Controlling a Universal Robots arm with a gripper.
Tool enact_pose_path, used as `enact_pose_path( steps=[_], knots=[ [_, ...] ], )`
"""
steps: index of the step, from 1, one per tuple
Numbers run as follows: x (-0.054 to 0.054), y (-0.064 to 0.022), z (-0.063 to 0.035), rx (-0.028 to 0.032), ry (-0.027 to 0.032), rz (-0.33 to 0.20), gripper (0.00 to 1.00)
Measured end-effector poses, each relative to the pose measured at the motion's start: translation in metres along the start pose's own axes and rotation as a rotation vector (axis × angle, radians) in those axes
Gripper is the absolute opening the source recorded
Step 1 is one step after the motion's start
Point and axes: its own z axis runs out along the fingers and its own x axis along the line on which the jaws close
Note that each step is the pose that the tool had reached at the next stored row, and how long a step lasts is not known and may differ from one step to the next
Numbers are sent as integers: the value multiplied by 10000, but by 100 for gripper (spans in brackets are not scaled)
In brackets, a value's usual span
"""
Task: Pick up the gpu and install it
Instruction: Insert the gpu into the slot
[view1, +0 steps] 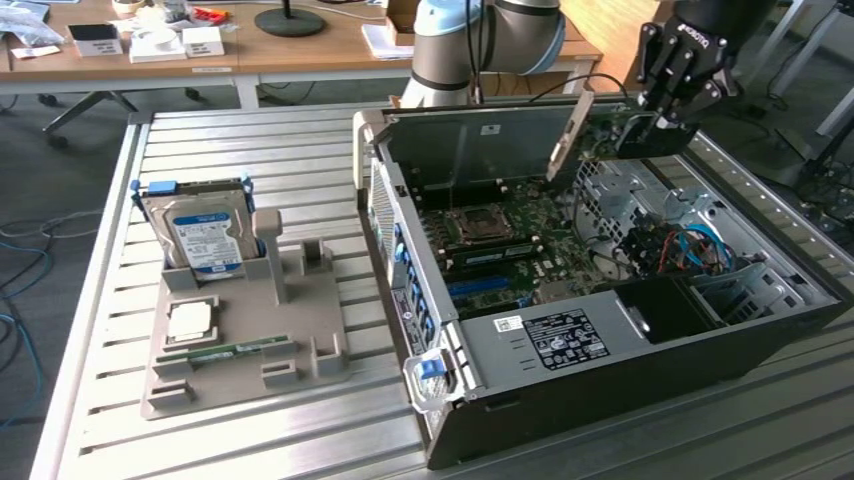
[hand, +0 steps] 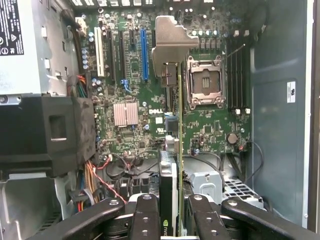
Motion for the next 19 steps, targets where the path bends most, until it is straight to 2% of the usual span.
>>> enact_pose_path(
  steps=[19],
  knots=[
    [15,188,-2,0,0,0,27]
  ],
)
